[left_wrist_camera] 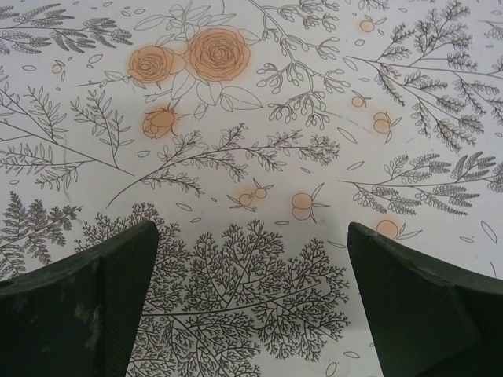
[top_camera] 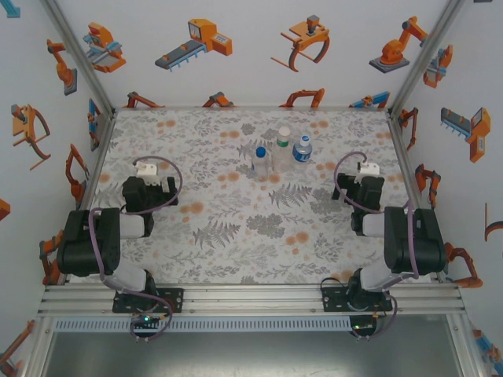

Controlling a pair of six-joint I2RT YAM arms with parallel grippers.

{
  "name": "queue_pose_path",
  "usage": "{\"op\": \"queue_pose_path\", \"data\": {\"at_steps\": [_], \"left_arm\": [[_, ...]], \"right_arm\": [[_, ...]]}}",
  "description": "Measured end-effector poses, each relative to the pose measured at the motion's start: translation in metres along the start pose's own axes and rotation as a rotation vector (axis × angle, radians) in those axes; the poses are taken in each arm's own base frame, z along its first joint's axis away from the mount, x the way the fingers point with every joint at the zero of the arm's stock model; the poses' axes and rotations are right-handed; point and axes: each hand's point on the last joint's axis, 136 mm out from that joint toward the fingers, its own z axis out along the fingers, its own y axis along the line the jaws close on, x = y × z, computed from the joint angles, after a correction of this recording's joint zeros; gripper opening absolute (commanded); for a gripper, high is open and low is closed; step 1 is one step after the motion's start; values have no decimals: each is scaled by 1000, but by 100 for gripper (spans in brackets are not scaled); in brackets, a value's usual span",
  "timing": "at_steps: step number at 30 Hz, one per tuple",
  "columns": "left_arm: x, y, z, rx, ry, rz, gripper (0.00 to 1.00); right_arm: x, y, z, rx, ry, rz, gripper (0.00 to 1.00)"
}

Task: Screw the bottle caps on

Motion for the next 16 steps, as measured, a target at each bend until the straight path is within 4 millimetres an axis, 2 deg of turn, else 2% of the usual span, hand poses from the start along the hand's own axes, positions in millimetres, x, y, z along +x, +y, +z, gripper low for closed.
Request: {"op": "queue_pose_path", "data": {"at_steps": [16], "left_arm": [[-6, 8, 2, -42, -13, -28, 97]], "right_arm": [[0, 10, 0, -60, -1, -5, 99]]}}
